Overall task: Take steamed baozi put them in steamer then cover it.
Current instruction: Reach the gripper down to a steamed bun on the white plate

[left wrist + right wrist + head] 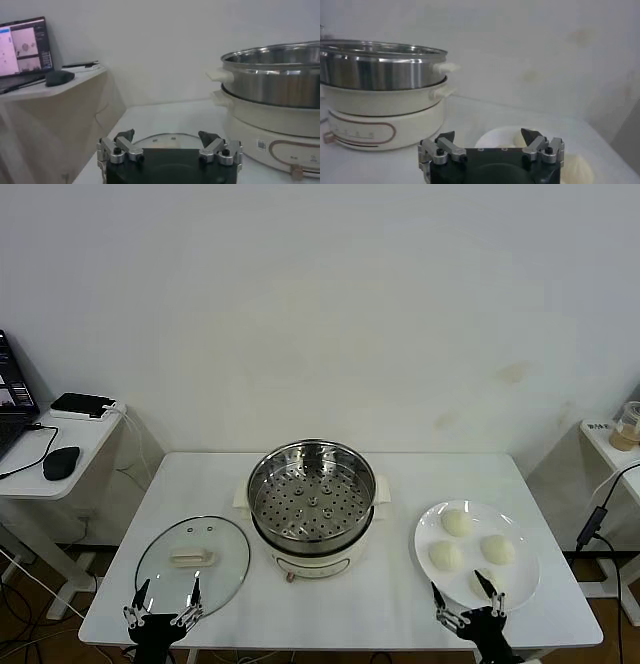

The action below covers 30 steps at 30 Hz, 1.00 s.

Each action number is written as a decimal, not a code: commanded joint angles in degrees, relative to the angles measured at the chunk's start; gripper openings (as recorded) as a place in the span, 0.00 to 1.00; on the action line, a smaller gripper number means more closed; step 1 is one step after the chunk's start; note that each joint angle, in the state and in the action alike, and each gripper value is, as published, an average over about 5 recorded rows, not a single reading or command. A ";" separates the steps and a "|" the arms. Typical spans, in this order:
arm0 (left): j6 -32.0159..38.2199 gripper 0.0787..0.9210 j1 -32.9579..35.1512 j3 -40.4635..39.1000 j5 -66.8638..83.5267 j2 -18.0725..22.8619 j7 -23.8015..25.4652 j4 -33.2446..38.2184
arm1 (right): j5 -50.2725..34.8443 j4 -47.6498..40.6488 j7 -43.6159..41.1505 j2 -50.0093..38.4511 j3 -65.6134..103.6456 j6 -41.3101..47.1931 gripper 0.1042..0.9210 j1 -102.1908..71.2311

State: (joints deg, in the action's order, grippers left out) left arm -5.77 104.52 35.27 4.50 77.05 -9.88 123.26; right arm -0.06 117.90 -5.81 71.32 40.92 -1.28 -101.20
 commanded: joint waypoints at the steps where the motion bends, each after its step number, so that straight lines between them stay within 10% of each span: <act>1: -5.29 0.88 -0.09 0.30 -3.38 -0.04 0.94 1.91 | 18.26 -0.10 -1.62 -5.54 6.65 4.31 0.88 5.35; 20: -7.68 0.88 -4.20 1.37 -6.92 0.72 4.76 2.24 | 29.12 -20.70 -42.53 -40.42 2.54 3.40 0.88 33.43; 30: -7.87 0.88 -5.68 1.05 -8.32 1.61 4.82 2.69 | 25.99 -37.58 -56.78 -41.12 -27.47 -2.20 0.88 62.40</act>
State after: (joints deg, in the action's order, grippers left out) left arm -13.24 99.08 36.28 -3.38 78.73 -5.38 125.85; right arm 25.45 93.71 -48.00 36.17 32.60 -0.49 -61.52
